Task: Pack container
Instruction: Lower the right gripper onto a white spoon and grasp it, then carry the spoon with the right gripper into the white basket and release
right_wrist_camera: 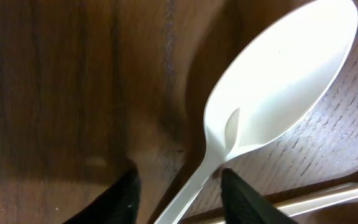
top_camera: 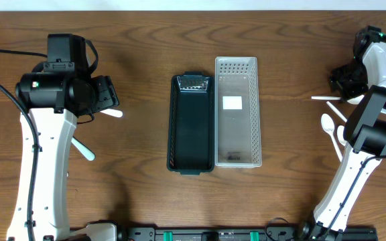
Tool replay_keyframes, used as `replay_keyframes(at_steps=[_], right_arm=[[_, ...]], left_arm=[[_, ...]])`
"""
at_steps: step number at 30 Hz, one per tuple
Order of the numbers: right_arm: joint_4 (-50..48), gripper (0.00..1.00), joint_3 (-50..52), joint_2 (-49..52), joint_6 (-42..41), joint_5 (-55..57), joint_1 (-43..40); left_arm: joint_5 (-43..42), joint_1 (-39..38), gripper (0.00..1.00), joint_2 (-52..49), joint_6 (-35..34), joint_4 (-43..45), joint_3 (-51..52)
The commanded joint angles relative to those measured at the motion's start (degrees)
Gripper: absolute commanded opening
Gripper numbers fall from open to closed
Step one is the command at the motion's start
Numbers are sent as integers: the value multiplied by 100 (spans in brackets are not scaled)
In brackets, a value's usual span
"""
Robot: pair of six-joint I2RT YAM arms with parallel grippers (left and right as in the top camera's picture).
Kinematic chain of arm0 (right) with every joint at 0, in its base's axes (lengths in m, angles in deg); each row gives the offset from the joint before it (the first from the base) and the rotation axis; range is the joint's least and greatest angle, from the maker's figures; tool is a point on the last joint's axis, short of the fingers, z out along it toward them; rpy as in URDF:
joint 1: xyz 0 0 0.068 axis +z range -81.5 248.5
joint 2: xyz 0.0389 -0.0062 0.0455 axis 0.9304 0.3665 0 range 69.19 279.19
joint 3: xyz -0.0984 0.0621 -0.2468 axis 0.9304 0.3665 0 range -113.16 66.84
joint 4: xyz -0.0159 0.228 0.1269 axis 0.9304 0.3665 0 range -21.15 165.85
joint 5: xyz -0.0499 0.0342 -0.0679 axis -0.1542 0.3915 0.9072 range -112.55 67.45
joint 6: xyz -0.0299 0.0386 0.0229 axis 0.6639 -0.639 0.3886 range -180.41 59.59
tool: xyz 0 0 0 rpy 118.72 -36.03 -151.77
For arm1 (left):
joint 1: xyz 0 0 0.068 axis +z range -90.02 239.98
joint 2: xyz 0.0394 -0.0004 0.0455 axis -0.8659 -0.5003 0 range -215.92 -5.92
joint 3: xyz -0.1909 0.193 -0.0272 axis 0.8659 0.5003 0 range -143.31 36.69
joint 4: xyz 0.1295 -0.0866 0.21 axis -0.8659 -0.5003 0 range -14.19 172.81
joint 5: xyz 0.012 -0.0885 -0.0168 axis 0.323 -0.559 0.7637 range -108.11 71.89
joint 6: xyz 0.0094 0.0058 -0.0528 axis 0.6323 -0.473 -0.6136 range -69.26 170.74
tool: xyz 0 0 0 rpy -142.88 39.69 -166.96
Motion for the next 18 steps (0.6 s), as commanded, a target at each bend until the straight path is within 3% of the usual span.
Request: replay_keyframes(at_steps=[1, 9, 18], right_arm=[[35, 35, 20, 225, 114, 116, 39], [48, 2, 20, 225, 372, 114, 42], [94, 1, -111, -26, 1012, -55, 251]], left_arm=[[46, 9, 73, -24, -52, -35, 7], [46, 9, 73, -24, -52, -37, 7], [46, 9, 73, -24, -50, -33, 7]])
